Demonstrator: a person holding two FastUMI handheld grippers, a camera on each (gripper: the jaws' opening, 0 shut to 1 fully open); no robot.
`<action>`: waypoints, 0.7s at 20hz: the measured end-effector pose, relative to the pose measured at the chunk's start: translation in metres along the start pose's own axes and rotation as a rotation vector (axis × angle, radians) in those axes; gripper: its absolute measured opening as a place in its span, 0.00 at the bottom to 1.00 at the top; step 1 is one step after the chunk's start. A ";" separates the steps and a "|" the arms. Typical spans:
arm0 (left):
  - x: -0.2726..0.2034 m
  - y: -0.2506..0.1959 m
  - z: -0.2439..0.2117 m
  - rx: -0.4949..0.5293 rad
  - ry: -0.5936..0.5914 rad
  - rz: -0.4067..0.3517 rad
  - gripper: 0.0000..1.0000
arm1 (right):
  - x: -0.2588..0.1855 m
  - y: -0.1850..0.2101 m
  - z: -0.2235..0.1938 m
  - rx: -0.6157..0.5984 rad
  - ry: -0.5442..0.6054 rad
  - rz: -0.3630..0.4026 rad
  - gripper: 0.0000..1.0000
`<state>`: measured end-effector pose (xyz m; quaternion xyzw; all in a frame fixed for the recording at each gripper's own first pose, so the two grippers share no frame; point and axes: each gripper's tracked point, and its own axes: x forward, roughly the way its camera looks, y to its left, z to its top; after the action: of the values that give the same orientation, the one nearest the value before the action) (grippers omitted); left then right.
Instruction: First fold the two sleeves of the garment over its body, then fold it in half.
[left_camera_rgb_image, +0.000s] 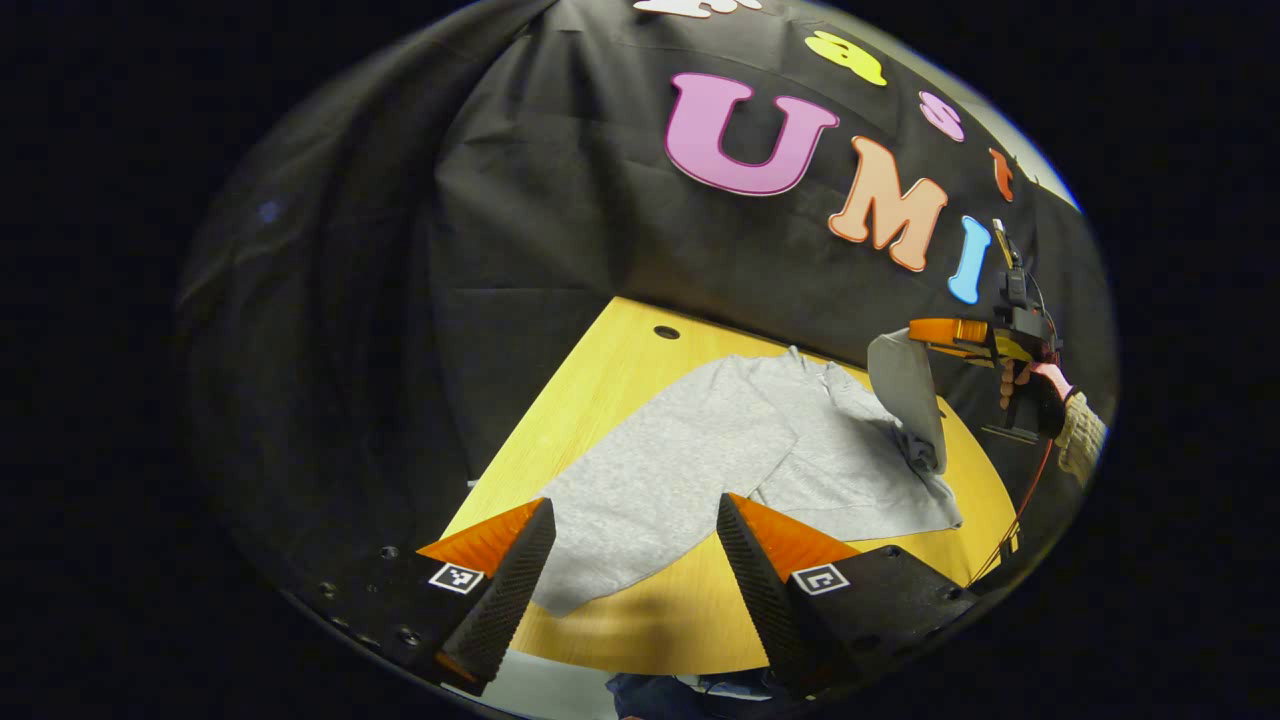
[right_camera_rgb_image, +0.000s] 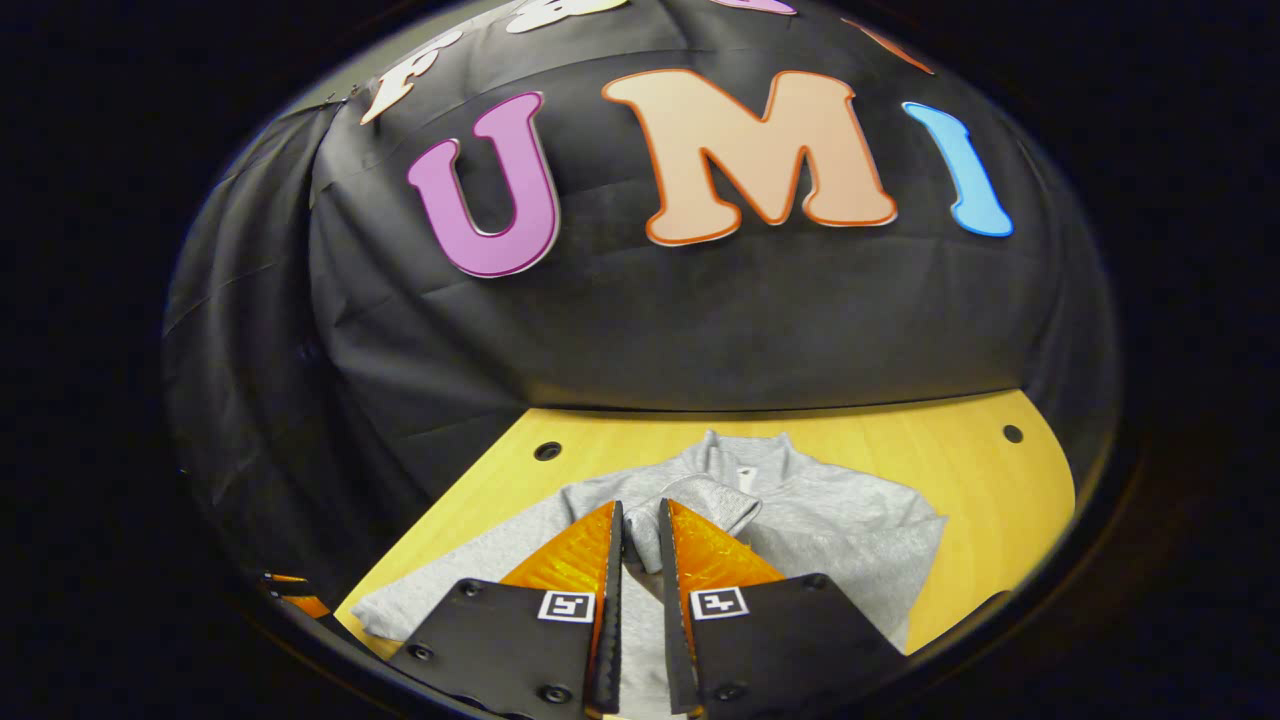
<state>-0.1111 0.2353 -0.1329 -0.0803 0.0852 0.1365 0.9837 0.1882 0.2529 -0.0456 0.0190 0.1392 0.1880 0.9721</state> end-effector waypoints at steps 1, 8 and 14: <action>-0.001 0.005 -0.002 -0.006 0.002 0.012 0.95 | 0.010 0.011 0.000 -0.002 -0.001 0.006 0.21; 0.004 0.033 -0.032 -0.043 0.043 0.070 0.95 | 0.071 0.082 -0.035 0.015 0.044 0.095 0.10; 0.014 0.047 -0.057 -0.025 0.091 0.108 0.95 | 0.100 0.138 -0.081 -0.062 0.126 0.181 0.11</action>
<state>-0.1194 0.2730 -0.1978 -0.0938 0.1322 0.1867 0.9689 0.2047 0.4165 -0.1373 -0.0107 0.1921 0.2800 0.9405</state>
